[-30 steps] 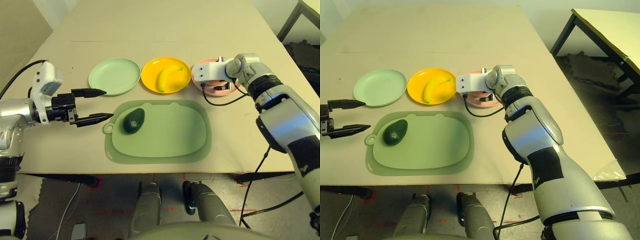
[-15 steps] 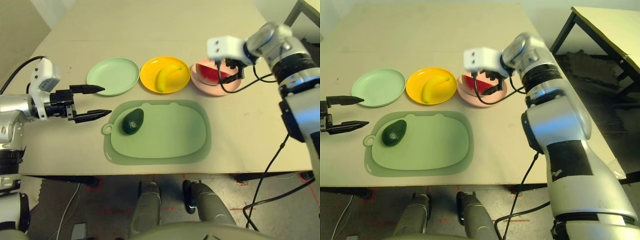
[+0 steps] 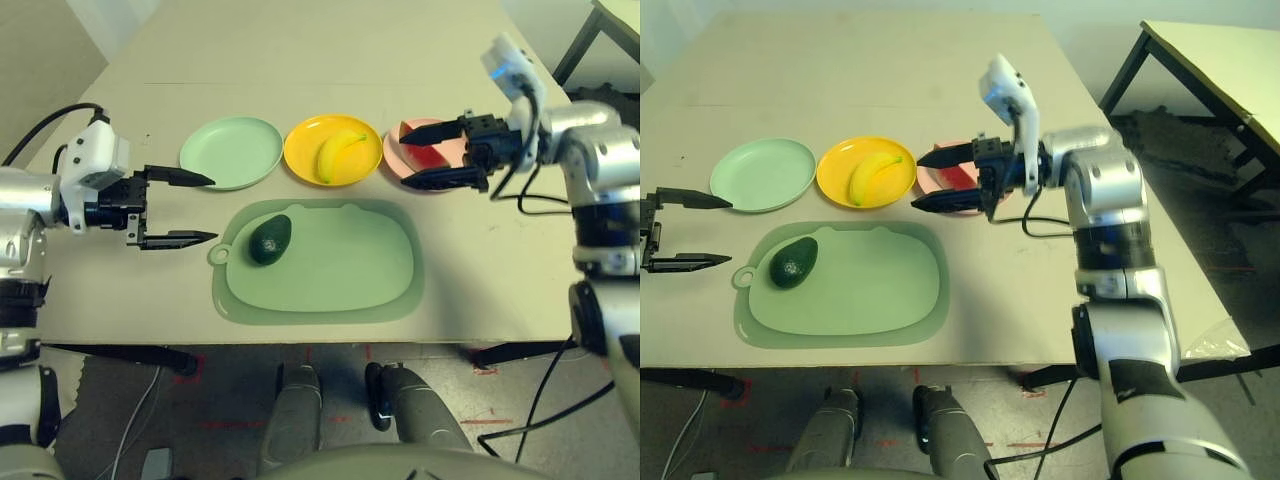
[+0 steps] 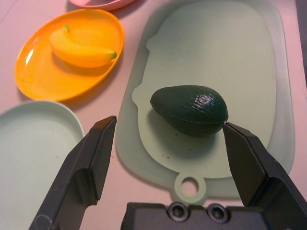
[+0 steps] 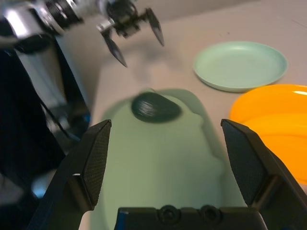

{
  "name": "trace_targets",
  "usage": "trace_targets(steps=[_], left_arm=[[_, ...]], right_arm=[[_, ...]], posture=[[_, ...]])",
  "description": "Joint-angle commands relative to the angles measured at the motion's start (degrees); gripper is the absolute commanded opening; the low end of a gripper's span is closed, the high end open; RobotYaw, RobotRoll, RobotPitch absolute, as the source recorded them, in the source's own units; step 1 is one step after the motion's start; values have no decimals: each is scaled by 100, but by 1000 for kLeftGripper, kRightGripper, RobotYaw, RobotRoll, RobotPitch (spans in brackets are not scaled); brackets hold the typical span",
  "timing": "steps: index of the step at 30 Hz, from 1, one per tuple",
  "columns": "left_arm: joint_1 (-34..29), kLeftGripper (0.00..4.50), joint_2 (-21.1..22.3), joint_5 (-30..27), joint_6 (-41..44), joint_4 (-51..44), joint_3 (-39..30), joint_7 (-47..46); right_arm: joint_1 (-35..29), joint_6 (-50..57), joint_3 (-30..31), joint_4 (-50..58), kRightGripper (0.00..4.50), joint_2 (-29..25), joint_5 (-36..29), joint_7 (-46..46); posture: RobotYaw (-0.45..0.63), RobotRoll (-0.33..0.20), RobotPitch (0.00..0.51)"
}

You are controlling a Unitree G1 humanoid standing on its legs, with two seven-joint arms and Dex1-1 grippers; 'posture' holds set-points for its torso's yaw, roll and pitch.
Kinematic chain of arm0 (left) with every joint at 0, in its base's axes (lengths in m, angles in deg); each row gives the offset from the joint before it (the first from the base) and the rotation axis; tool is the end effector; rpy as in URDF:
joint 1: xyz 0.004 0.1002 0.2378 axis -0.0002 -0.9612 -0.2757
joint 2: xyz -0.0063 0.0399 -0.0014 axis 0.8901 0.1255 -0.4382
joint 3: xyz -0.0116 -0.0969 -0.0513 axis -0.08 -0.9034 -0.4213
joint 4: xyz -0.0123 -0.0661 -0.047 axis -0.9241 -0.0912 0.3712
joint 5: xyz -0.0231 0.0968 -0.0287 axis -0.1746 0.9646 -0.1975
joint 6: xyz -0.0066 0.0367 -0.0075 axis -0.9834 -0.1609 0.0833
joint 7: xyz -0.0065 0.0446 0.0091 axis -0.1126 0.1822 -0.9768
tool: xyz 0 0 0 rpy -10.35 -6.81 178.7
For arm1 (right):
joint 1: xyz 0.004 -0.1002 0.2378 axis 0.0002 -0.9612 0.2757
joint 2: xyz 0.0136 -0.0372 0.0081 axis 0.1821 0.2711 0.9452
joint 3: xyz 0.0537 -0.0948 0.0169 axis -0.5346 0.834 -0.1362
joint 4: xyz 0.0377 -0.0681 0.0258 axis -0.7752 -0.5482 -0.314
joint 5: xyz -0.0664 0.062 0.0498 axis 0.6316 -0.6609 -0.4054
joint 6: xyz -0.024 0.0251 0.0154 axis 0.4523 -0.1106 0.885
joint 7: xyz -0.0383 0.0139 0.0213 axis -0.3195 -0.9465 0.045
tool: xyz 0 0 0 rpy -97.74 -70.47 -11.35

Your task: Place the fruits into color-matched plates.

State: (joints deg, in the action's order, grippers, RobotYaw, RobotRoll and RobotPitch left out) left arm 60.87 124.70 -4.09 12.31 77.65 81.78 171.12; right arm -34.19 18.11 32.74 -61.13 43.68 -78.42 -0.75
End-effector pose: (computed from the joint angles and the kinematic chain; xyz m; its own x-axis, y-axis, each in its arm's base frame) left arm 0.2622 0.3561 0.2470 0.3875 -0.7915 -0.4727 0.8679 0.1404 0.4765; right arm 0.3128 -0.2082 0.2257 0.0706 0.9922 -0.1027 -0.9975 0.0711 0.0009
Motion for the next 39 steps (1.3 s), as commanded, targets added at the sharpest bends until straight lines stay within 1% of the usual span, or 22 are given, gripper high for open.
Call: trace_targets(steps=[1, 4, 8, 13, 16, 21, 24, 31, 33, 35, 39], left_arm=[[236, 4500, 174, 170, -886, 331, 527, 65], [500, 4500, 254, 261, -1800, 718, 1029, 65], [921, 4500, 279, 263, -2928, 1170, 1721, 65], [1592, 4500, 238, 158, -3993, 1630, 2668, 65], [2089, 4500, 104, 58, -4573, 1890, 3265, 65], [2671, 4500, -85, -269, -4951, 2098, 4157, 65], [2872, 4500, -131, -470, -5053, 2128, 4645, 65], [3261, 4500, -161, -843, -5271, 2145, 5610, 65], [3398, 4500, -192, -895, -5345, 2212, 5833, 65], [3549, 4500, -239, -828, -5520, 2348, 6056, 65], [3790, 4500, -368, -842, -5748, 2554, 6358, 65]], right_arm=[[-653, -467, 119, 342, 4478, 117, -287, 28], [-1146, -749, 273, 562, 4478, 262, -431, 42], [-1554, -892, 466, 720, 4478, 313, -530, 138], [-1706, -946, 550, 810, 4478, 379, -700, 291], [-1710, -1243, 511, 679, 4478, 474, -725, 363], [-1985, -1905, 587, 719, 4478, 546, -636, 337], [-2148, -2341, 618, 729, 4478, 642, -542, 459], [-2441, -3520, 888, 656, 4478, 717, -46, 745], [-2489, -3634, 953, 630, 4478, 714, 17, 837], [-2530, -3692, 1020, 611, 4478, 713, 47, 913], [-2656, -3509, 1117, 686, 4478, 651, 21, 1063]], posture=[[39, 0, 178], [43, 0, 175], [49, 0, 175], [45, 0, 176], [33, 0, 178], [11, 0, 178], [-6, 0, 179], [-45, 0, 183], [-56, 0, 183], [-66, 0, 182], [-77, 0, 182]])
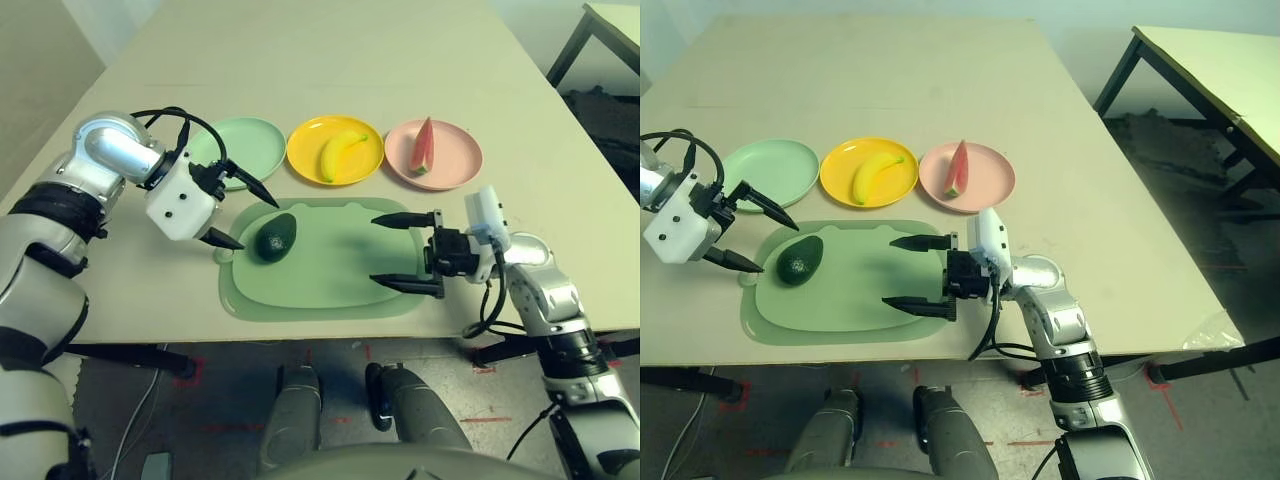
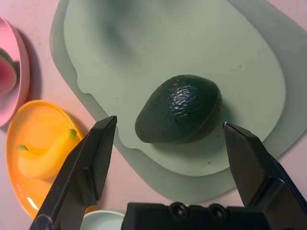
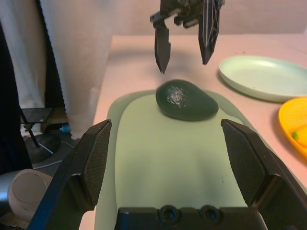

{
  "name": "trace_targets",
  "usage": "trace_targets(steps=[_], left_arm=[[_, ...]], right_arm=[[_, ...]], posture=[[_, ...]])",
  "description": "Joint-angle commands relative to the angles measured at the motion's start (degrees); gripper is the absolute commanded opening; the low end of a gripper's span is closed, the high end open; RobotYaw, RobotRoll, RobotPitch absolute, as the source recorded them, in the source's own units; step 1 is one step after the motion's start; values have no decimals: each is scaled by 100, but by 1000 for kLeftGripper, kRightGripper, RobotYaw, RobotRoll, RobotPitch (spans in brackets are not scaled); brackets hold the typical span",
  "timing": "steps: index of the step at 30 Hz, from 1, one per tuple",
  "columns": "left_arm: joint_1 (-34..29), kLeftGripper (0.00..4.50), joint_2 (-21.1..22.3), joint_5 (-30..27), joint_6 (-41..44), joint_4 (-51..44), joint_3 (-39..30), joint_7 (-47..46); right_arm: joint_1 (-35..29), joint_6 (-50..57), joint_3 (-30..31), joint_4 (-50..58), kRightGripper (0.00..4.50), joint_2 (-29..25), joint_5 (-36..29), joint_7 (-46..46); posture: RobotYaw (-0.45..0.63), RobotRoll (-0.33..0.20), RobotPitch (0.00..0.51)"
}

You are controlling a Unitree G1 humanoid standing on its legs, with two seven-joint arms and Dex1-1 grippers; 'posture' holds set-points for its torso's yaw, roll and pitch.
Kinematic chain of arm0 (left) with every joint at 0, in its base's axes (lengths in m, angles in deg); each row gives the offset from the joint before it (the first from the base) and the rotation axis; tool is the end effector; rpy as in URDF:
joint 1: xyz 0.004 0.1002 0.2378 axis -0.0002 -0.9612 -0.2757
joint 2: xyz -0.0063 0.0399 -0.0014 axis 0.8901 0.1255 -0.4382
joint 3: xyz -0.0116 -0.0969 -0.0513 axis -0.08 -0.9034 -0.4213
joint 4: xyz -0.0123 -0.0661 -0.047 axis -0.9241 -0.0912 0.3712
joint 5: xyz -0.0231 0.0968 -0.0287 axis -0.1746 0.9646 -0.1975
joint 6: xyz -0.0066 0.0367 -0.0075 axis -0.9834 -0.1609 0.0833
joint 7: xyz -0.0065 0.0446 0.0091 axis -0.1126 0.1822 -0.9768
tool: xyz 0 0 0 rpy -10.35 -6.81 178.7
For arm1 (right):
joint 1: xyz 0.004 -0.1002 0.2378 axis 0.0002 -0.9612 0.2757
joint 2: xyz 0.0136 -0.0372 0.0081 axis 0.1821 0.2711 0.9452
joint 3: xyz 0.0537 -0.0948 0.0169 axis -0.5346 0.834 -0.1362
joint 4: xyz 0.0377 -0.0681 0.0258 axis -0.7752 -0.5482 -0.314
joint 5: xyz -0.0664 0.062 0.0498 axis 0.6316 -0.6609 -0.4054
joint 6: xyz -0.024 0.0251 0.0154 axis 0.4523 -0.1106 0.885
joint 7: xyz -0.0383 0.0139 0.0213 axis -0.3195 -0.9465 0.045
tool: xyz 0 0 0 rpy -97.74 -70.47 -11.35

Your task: Place the fruits into color-matched plates.

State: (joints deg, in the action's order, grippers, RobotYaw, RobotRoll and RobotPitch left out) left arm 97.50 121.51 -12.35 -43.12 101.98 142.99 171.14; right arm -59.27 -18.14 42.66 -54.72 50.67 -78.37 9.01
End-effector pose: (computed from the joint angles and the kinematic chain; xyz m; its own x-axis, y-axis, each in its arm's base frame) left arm 0.3191 0.2613 0.2689 0.0832 -0.5799 -0.8104 0.4725 -0.6931 0.5444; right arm 0.2671 -0.1773 0.1239 0.0809 0.9965 0.0218 -0.9722 0.0837 -0.2187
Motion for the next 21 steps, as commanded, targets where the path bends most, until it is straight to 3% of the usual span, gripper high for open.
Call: trace_targets(steps=[1, 11, 21], left_arm=[[174, 4500, -73, -9, -267, 170, 296, 63], [601, 4500, -280, 92, -1062, 460, 1157, 63], [724, 4500, -456, 188, -1876, 722, 1376, 63]], right_arm=[[-176, 158, 138, 79, 4478, -67, -6, 109], [-322, 450, 131, 374, 4478, -93, -166, 459], [-325, 536, 165, 457, 4478, -107, -183, 624]], posture=[[-79, 0, 182], [-118, 0, 186], [-123, 0, 182]])
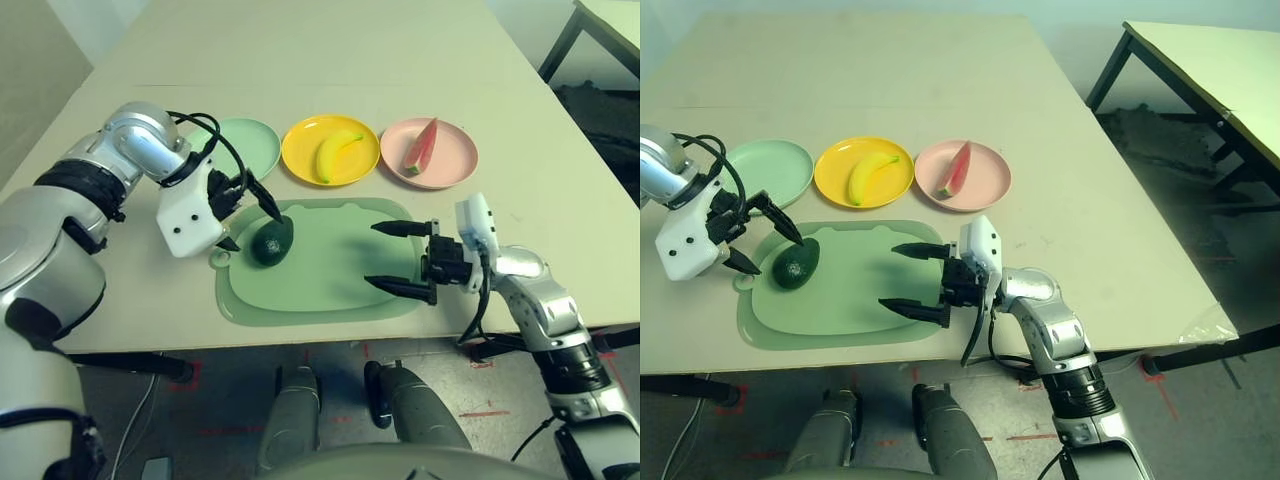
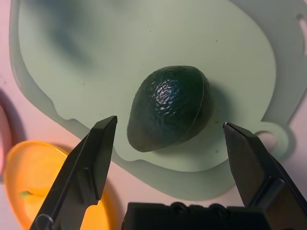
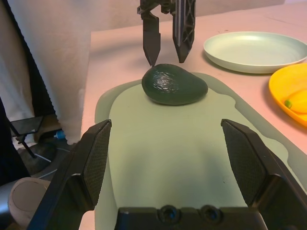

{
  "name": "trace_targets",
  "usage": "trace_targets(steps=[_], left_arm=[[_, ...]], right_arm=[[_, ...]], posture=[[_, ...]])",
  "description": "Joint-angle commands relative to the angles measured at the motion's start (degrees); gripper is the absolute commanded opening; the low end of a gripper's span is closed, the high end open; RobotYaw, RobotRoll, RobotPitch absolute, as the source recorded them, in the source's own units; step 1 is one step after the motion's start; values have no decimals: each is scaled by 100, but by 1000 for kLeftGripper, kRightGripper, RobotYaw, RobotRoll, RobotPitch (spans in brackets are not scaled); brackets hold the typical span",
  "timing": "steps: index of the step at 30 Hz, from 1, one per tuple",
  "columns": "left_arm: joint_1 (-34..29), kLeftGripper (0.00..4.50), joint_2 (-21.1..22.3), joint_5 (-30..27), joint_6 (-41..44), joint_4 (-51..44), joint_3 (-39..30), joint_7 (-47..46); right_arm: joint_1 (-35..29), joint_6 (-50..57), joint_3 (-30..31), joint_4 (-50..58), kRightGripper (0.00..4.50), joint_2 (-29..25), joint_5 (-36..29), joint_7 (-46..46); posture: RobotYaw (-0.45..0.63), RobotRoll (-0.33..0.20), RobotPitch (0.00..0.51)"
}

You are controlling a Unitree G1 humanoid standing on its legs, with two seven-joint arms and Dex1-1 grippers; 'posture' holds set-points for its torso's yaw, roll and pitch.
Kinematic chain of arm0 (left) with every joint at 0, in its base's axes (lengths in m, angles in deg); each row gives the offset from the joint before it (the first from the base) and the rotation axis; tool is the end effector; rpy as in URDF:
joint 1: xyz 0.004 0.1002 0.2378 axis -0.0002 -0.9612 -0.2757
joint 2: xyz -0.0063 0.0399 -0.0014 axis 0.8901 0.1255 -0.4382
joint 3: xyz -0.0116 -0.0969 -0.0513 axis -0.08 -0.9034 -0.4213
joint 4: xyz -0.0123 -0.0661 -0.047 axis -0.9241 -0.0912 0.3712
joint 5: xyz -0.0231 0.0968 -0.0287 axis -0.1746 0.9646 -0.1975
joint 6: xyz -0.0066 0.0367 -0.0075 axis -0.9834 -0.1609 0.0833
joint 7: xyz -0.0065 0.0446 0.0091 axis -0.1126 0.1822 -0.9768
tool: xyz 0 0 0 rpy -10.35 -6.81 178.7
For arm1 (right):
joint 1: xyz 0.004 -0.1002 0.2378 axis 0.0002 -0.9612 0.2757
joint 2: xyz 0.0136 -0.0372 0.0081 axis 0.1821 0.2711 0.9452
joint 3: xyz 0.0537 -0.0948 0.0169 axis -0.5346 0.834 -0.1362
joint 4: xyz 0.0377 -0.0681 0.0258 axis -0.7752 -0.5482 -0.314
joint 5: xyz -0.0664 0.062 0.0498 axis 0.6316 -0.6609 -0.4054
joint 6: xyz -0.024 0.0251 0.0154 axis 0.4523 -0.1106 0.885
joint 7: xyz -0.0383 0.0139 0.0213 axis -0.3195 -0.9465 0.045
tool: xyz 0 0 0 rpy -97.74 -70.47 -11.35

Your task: Place the fruits into color-matched plates.

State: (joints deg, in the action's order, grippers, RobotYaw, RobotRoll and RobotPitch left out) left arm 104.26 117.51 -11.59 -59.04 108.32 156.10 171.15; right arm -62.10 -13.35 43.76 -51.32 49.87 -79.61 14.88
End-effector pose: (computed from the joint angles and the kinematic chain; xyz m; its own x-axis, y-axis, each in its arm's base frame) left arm 0.3215 0.2387 0.2683 0.0377 -0.4382 -0.8981 0.2539 -0.8650 0.4328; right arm 0.2575 -0.1756 0.1168 0.1560 0.9876 0.0163 -0.9785 0.1568 -0.1343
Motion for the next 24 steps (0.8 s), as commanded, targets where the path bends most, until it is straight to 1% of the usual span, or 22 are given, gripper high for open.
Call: trace_targets(steps=[1, 5, 10, 24], left_arm=[[50, 4500, -77, 119, -315, 110, 65, 62], [51, 4500, -174, 260, -469, 239, 49, 62], [4, 4500, -230, 306, -557, 253, 82, 62], [-47, 4500, -591, 417, -538, 450, -76, 62]], right_arm=[[-35, 65, 60, 122, 4478, -23, -60, 46], [-11, 96, 61, 141, 4478, -11, -68, 88], [-44, 127, 49, 201, 4478, -41, -68, 129], [-149, 276, 109, 506, 4478, -6, -86, 343]], posture=[[-123, 0, 182], [-132, 0, 183], [-143, 0, 183], [-171, 0, 180]])
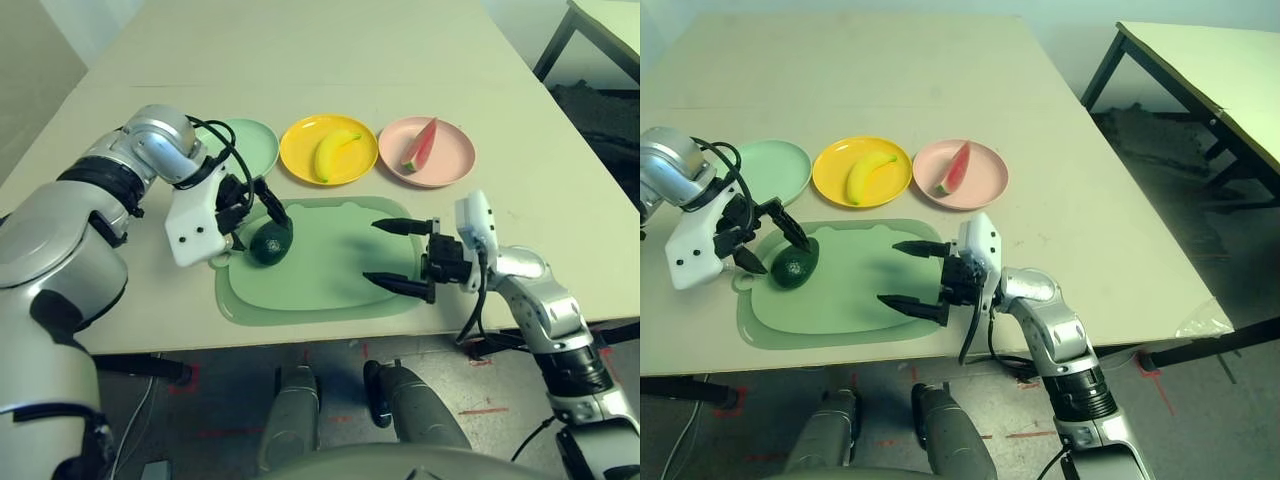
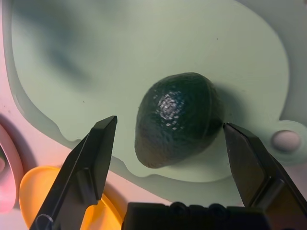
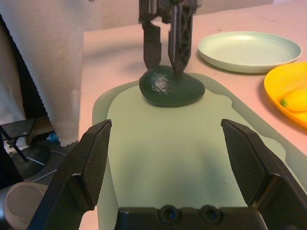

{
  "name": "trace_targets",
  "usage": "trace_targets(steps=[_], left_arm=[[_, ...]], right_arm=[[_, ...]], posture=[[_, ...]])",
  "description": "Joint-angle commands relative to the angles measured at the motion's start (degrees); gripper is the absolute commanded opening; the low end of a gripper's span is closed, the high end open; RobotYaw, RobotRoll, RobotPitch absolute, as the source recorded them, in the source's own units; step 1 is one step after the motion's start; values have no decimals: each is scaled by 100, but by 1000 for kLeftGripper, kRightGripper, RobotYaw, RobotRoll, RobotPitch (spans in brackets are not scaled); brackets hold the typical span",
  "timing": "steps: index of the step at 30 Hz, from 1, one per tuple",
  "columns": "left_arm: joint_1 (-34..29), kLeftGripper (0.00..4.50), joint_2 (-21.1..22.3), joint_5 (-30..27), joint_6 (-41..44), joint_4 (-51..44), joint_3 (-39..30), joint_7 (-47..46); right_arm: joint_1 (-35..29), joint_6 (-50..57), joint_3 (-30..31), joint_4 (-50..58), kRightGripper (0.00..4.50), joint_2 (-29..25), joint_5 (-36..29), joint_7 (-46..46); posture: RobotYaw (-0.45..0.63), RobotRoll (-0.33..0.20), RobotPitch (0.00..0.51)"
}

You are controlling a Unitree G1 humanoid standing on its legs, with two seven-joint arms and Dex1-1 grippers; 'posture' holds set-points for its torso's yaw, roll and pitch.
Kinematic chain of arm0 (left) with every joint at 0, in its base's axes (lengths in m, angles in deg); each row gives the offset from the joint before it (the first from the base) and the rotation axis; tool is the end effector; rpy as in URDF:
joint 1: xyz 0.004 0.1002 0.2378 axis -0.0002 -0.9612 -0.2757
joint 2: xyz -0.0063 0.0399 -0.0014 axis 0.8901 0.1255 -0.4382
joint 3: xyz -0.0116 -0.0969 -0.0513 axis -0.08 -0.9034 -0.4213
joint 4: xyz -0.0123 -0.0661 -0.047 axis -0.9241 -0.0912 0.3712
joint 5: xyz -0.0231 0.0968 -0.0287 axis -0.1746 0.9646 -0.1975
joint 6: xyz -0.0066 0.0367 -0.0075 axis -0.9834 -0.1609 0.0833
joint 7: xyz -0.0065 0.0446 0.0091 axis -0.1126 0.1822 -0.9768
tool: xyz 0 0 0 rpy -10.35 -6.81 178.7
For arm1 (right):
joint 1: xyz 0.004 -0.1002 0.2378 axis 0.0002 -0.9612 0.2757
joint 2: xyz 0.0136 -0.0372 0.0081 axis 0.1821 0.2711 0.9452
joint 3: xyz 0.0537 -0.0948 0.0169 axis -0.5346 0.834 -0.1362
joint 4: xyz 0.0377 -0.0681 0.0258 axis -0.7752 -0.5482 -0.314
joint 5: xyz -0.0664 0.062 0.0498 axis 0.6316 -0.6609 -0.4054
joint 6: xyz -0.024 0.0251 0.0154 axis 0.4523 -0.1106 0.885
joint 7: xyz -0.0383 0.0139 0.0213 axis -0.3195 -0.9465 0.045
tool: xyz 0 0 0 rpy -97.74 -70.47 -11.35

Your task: Place the fruits into color-matched plates.

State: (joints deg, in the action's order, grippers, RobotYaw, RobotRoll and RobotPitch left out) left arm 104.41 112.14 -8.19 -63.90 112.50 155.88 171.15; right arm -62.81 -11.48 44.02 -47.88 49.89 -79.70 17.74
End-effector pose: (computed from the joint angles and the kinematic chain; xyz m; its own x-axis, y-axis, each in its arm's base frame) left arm 0.3274 0.2208 0.2577 0.0090 -0.4046 -0.9144 0.1672 -0.9010 0.4003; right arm 0.2525 -0.1713 0.1217 0.1796 0.9835 0.0227 -0.9732 0.1810 -0.1419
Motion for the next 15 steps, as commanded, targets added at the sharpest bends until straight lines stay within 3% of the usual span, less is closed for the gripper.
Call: trace_targets(steps=[1, 15], left_arm=[[-70, 4500, -63, 93, -65, 32, -49, 62], [-201, 4500, -142, 213, 201, 61, -27, 62]], right_arm=[[-73, 114, 82, 189, 4478, -2, -89, 81], [-115, 174, 106, 223, 4478, -67, -67, 97]], posture=[[-172, 0, 181], [-175, 0, 181]])
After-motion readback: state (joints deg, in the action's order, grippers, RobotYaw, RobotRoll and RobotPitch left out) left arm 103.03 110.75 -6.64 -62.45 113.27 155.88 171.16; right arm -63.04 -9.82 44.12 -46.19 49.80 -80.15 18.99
